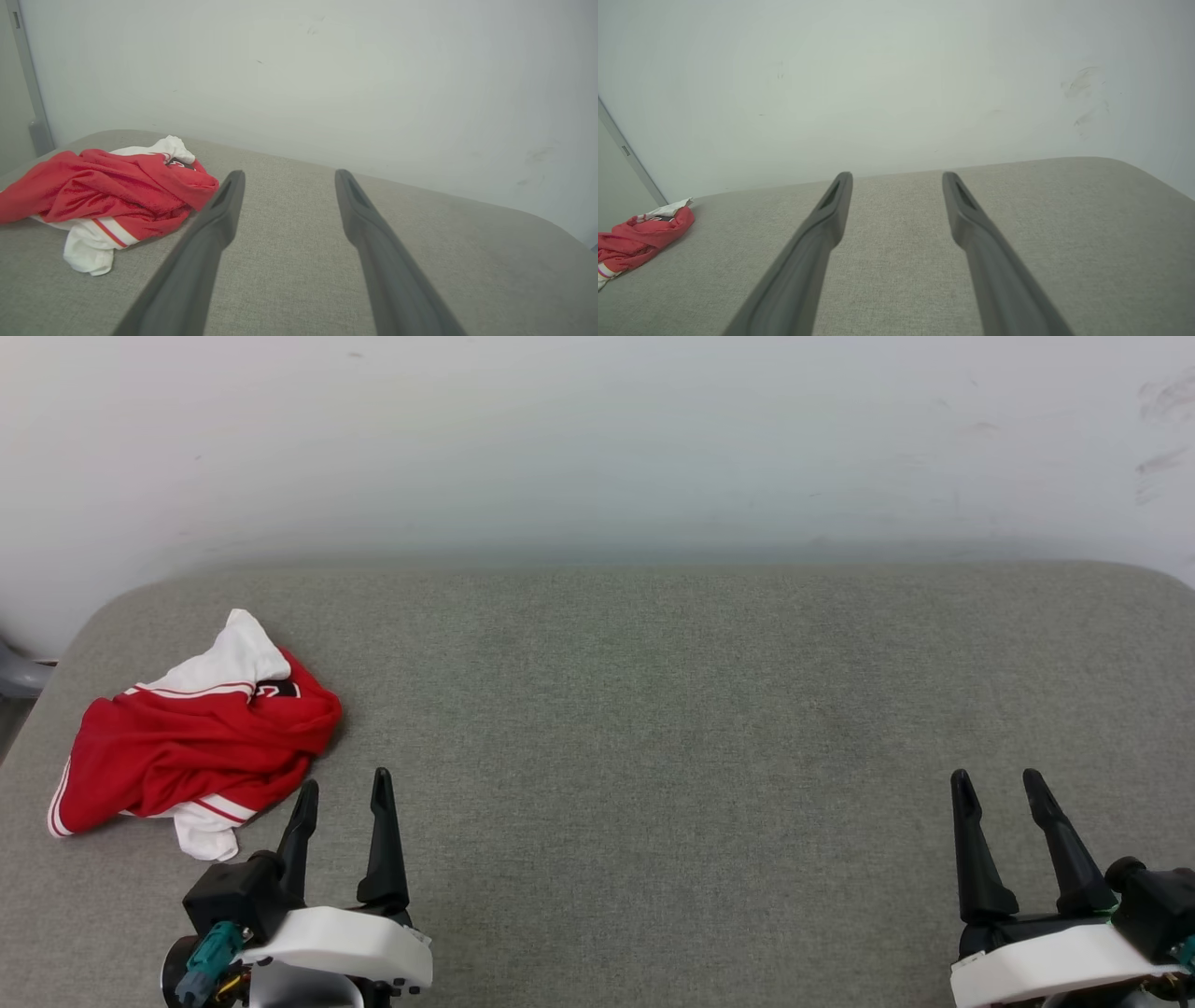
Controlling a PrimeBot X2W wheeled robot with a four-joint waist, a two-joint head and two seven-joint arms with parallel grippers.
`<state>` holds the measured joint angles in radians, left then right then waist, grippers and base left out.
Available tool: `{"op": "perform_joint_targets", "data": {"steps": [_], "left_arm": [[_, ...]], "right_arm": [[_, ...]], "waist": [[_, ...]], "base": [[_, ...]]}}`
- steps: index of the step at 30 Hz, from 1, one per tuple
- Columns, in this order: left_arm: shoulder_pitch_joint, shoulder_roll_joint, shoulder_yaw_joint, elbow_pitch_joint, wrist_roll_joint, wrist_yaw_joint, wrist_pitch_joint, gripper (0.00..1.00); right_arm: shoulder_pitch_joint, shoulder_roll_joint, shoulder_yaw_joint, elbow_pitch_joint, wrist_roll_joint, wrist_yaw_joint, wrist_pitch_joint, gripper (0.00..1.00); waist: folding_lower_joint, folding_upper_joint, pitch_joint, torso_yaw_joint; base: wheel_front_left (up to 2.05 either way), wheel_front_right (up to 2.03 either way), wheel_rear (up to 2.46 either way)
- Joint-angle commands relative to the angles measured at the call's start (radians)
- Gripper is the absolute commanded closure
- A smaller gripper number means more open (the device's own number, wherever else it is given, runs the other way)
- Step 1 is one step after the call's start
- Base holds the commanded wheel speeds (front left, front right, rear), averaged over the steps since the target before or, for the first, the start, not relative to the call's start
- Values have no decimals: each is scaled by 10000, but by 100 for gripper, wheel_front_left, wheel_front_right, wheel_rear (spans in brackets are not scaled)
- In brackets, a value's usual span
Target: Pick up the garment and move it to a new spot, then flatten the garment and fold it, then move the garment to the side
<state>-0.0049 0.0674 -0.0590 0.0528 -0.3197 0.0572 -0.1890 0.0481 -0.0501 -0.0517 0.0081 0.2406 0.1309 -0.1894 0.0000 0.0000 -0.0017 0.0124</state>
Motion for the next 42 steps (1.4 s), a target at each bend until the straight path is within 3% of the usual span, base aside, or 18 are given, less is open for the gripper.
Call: {"op": "perform_joint_targets", "data": {"steps": [1, 27, 36, 42], "left_arm": [[38, 57, -40, -120, 313, -20, -122, 0], [280, -133, 87, 33, 1913, -283, -622, 0], [339, -170, 194, 58, 2359, -357, -782, 0], [362, -174, 237, 187, 2079, -391, -768, 0]], "right_arm": [[75, -4, 23, -148, -343, -3, -118, 0], [402, -1, 233, -328, -1710, -3, -619, 0], [504, 0, 162, -193, -1636, -3, -772, 0], [520, 0, 132, -13, -1265, -3, -766, 0]], "waist": [[0, 0, 3, 3], [0, 0, -32, 42], [0, 0, -17, 66], [0, 0, -19, 52]], "base": [[0, 0, 0], [0, 0, 0], [0, 0, 0], [0, 0, 0]]}}
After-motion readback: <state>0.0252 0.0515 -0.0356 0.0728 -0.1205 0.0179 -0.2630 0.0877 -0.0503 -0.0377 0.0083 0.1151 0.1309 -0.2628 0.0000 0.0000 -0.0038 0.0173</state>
